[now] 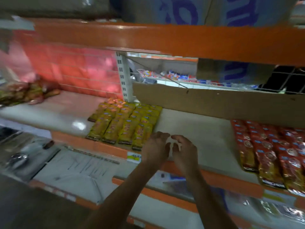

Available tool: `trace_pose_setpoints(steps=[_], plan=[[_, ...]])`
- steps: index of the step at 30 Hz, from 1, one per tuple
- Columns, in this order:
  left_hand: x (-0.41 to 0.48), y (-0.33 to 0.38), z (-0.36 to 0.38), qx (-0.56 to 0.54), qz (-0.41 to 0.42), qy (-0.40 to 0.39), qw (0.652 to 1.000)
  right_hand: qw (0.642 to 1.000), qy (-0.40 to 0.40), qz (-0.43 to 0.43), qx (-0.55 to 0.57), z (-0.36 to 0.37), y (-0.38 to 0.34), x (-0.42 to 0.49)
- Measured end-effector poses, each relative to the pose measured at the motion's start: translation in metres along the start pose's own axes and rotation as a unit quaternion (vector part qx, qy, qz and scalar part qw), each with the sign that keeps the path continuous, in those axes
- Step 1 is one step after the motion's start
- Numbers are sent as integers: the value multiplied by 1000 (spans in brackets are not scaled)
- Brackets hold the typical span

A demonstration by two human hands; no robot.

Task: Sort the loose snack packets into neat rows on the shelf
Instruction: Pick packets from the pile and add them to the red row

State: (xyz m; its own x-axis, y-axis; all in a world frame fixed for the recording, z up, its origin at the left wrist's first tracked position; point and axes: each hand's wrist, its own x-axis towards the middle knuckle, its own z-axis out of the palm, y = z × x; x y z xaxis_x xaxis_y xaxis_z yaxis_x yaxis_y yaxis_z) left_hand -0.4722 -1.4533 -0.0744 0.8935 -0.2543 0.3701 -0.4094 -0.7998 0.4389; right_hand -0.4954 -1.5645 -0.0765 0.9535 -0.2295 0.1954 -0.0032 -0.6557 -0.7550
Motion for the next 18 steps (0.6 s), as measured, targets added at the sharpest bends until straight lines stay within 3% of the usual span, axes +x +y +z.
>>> trace_pose_setpoints(steps=[7,18], plan=[[-48,-146,-106,103,-59,66,991,994,-50,-86,47,139,-117,-20],[-90,-312,-193,132,-176,117,968,974,-141,-168,61,285,-240,-34]])
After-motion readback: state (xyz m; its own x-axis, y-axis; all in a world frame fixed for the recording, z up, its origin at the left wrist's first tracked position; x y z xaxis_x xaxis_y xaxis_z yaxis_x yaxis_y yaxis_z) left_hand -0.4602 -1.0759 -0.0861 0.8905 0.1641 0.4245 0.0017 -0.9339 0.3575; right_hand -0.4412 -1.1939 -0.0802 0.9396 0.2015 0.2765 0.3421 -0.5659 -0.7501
